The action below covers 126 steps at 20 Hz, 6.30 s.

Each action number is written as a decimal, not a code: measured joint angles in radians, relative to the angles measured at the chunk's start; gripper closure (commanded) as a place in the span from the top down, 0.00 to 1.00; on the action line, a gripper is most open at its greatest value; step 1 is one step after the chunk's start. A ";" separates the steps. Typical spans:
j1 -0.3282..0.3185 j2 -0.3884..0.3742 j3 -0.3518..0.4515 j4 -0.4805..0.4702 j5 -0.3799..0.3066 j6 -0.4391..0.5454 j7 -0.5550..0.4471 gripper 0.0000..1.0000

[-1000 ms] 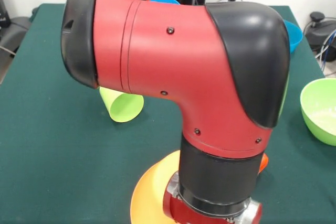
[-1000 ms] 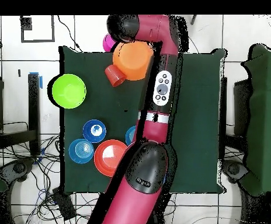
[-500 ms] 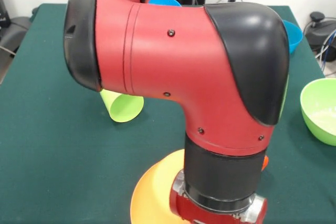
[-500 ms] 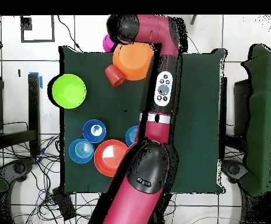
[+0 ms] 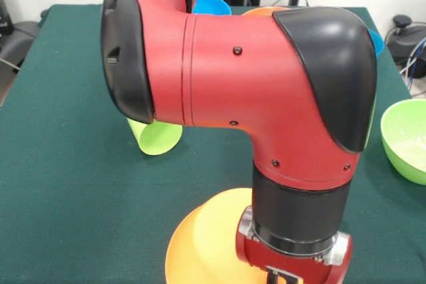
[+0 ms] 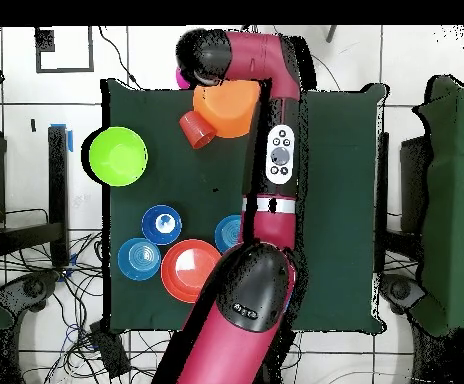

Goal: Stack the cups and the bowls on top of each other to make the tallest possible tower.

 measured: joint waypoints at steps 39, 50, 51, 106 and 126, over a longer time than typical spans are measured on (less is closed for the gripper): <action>0.020 -0.169 -0.501 0.281 0.342 -0.022 0.000 0.00; 0.045 -0.178 -0.581 0.285 0.410 -0.035 0.000 0.00; 0.047 -0.179 -0.589 0.285 0.416 -0.039 0.000 0.00; 0.056 -0.165 -0.882 0.437 0.716 -0.290 0.000 0.00; 0.063 -0.182 -0.944 0.511 0.766 -0.292 0.000 0.00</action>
